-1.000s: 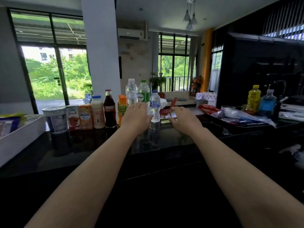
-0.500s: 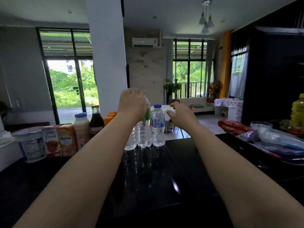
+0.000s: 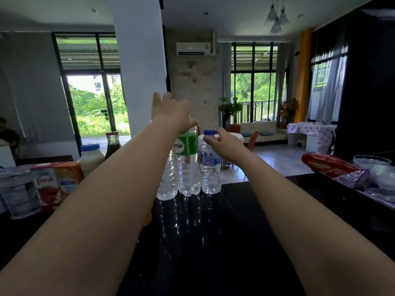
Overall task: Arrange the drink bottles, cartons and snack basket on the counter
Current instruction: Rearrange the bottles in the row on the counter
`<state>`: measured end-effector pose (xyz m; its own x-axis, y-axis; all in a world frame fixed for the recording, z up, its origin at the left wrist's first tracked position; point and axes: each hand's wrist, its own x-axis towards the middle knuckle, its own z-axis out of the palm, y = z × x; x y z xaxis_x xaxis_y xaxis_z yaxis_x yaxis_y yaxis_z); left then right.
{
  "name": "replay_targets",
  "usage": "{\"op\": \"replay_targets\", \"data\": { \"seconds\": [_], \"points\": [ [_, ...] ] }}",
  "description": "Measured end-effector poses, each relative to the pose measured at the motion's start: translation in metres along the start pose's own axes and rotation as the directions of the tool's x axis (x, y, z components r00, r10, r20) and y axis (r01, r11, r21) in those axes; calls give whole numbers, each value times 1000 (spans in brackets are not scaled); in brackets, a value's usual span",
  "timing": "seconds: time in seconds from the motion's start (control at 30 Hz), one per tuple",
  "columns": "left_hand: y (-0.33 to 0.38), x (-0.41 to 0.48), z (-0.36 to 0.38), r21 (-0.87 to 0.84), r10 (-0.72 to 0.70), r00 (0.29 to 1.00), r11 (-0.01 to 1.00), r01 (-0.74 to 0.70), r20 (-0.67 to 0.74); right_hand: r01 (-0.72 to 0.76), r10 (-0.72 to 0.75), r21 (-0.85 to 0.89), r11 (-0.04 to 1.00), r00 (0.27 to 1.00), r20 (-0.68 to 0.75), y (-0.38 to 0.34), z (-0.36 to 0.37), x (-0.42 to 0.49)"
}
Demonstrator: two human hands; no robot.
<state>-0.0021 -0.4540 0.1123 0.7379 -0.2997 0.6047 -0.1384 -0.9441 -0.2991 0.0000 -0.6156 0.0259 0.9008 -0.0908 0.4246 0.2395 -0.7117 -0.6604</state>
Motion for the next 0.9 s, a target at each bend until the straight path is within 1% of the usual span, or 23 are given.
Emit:
{"op": "replay_targets", "data": {
  "seconds": [0.07,0.2,0.27,0.3,0.43,0.67,0.8,0.9],
  "points": [
    [1,2,-3,-24,10,1000,1000,-9,20,-5,6,45,999,1000,-12,3,4,1],
    [-6,11,-9,-115,34,990,993,-18,137,-11,12,143,990,1000,0,6,7,4],
    [-8,12,-8,-137,33,986,990,-10,165,0,0,159,987,1000,1,7,7,4],
    [-8,12,-7,-126,25,987,992,-5,157,1,-1,161,987,1000,-1,7,7,3],
    [1,5,-1,-60,-6,999,998,9,51,-9,8,159,987,1000,5,7,9,3],
    [-3,4,-7,-174,4,995,985,15,104,0,-5,202,979,1000,23,4,5,5],
    [-2,-3,-6,-149,-16,995,988,31,103,-16,4,206,978,998,58,3,-1,2],
    [-1,-6,-7,-108,-19,997,994,27,71,-32,7,243,969,995,102,2,-7,2]
  ]
}}
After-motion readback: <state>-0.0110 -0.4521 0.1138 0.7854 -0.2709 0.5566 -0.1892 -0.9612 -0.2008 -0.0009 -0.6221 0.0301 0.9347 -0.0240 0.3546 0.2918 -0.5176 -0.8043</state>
